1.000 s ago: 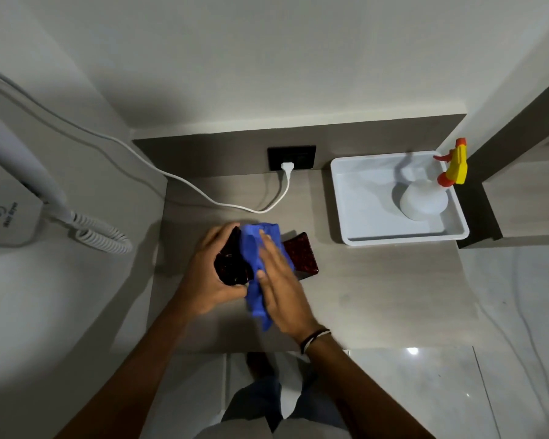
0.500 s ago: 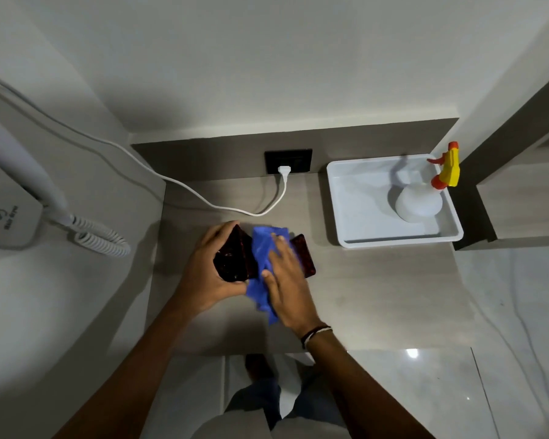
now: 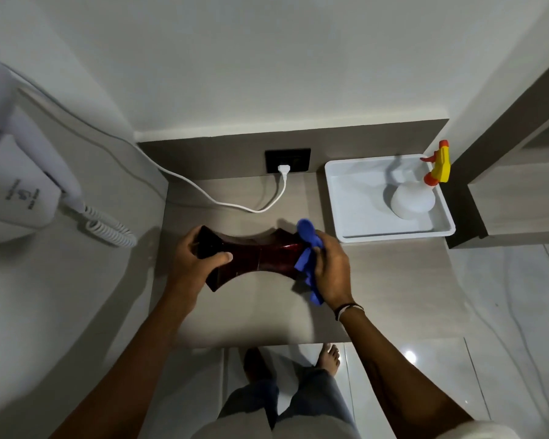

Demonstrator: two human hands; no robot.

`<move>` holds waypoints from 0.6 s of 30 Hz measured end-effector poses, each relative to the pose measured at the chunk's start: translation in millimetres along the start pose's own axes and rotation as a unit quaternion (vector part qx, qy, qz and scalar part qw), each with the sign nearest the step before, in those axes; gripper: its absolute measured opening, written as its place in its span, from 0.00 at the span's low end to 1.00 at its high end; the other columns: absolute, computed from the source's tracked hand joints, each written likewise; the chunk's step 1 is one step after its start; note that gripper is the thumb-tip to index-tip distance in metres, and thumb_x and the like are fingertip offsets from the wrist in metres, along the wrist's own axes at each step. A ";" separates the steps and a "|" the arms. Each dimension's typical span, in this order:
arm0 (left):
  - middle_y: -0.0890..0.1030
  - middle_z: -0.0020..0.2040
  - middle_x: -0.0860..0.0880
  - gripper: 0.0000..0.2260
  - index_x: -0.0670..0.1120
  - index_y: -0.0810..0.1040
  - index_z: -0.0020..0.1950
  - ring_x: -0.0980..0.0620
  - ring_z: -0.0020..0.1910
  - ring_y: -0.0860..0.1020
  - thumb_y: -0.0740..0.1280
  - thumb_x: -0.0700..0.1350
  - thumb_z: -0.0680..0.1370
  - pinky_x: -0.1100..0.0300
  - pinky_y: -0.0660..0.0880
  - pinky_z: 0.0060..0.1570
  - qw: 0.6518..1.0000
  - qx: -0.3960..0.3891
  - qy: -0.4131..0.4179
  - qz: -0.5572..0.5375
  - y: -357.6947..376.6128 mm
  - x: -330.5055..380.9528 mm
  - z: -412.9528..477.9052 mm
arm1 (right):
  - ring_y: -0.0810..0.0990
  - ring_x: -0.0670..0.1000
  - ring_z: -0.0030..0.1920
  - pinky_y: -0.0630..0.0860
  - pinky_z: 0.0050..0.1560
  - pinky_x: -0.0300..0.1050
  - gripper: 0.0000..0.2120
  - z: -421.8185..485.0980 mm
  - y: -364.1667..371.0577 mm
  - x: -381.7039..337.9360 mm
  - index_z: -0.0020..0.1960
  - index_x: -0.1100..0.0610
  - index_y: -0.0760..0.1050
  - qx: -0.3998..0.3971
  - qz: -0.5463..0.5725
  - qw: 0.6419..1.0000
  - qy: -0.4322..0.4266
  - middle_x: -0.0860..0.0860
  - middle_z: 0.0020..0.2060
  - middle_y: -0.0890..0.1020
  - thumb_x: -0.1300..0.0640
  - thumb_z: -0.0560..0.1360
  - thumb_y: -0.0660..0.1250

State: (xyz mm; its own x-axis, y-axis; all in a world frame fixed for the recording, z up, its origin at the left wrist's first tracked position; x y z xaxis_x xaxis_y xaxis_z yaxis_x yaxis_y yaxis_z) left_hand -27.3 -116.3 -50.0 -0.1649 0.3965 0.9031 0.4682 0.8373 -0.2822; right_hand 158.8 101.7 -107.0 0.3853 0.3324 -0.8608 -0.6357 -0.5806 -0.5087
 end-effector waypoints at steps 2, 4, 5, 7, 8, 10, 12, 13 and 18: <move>0.89 0.47 0.49 0.30 0.48 0.86 0.56 0.42 0.50 0.88 0.83 0.54 0.56 0.59 0.82 0.40 0.999 0.008 -0.048 -0.021 0.4 -0.6 -0.1 | 0.83 0.42 0.55 0.79 0.62 0.41 0.13 -5.7 0.9 0.3 0.69 0.60 0.79 0.026 0.061 0.996 0.061 0.51 0.58 0.85 0.65 0.86 0.64; 0.90 0.49 0.47 0.30 0.49 0.86 0.58 0.42 0.51 0.88 0.84 0.57 0.58 0.57 0.83 0.40 0.995 -0.009 -0.092 -0.037 4.0 -2.5 -3.6 | 0.85 0.39 0.52 0.80 0.58 0.38 0.12 -9.2 4.4 -1.6 0.68 0.61 0.80 -0.002 0.125 0.986 0.111 0.51 0.55 0.86 0.64 0.86 0.64; 0.89 0.56 0.46 0.34 0.49 0.83 0.66 0.44 0.54 0.88 0.84 0.58 0.62 0.55 0.83 0.43 0.993 -0.020 -0.110 -0.044 6.3 -4.2 -5.6 | 0.86 0.42 0.53 0.81 0.59 0.42 0.12 -10.3 6.2 -0.8 0.68 0.61 0.80 -0.008 0.144 0.981 0.132 0.52 0.55 0.87 0.63 0.86 0.64; 0.82 0.70 0.49 0.39 0.54 0.73 0.80 0.48 0.63 0.84 0.81 0.63 0.71 0.52 0.82 0.55 0.993 -0.036 -0.111 -0.032 9.8 -7.7 -9.2 | 0.87 0.53 0.56 0.82 0.62 0.50 0.12 -10.5 8.4 -0.1 0.68 0.61 0.80 -0.003 0.158 0.975 0.154 0.55 0.56 0.87 0.61 0.87 0.64; 0.80 0.73 0.52 0.38 0.57 0.72 0.80 0.49 0.67 0.82 0.78 0.67 0.73 0.49 0.81 0.63 0.995 -0.053 -0.084 -0.010 11.2 -7.6 -11.5 | 0.87 0.56 0.57 0.82 0.62 0.52 0.12 -9.9 8.8 0.8 0.68 0.61 0.80 0.005 0.163 0.974 0.156 0.55 0.56 0.87 0.61 0.87 0.64; 0.82 0.70 0.57 0.34 0.62 0.75 0.76 0.53 0.68 0.81 0.73 0.73 0.72 0.45 0.78 0.71 0.994 -0.095 -0.007 0.054 13.0 -9.2 -16.4 | 0.86 0.55 0.57 0.81 0.63 0.50 0.12 -8.6 9.7 2.6 0.68 0.61 0.80 0.020 0.164 0.974 0.156 0.53 0.55 0.86 0.61 0.87 0.64; 0.80 0.68 0.66 0.34 0.72 0.74 0.71 0.61 0.68 0.80 0.78 0.74 0.67 0.58 0.77 0.69 0.987 -0.123 0.037 0.100 13.7 -10.4 -22.9 | 0.85 0.54 0.57 0.81 0.63 0.50 0.13 -6.1 10.4 3.4 0.69 0.61 0.79 0.027 0.150 0.976 0.159 0.52 0.55 0.85 0.62 0.87 0.64; 0.75 0.69 0.69 0.37 0.76 0.71 0.70 0.65 0.69 0.77 0.82 0.72 0.63 0.66 0.74 0.67 0.982 -0.132 0.058 0.126 12.8 -10.3 -25.6 | 0.85 0.54 0.57 0.82 0.63 0.51 0.13 -5.6 11.0 3.0 0.69 0.62 0.79 0.031 0.144 0.976 0.160 0.52 0.55 0.85 0.62 0.87 0.64; 0.73 0.66 0.69 0.43 0.76 0.69 0.66 0.65 0.65 0.76 0.84 0.54 0.57 0.56 0.78 0.64 0.963 -0.115 0.145 0.198 10.8 -18.1 -25.4 | 0.80 0.50 0.67 0.77 0.72 0.51 0.18 -24.0 13.2 -12.3 0.74 0.60 0.76 0.095 0.037 0.993 0.058 0.52 0.69 0.81 0.68 0.85 0.62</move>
State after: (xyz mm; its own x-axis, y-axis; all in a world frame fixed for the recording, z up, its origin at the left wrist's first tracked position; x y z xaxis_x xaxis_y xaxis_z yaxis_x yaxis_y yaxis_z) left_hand 2.8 -124.0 -61.2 0.2993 0.5176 0.8016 0.6302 0.5236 -0.5733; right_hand 161.7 72.2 -102.9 0.3998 0.2006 -0.8944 -0.7757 -0.4458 -0.4467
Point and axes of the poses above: each hand's wrist, its own z-axis towards the middle knuckle, its own y-axis out of the palm, x = y × z, the point moved 1 cm from there along z, towards the middle knuckle
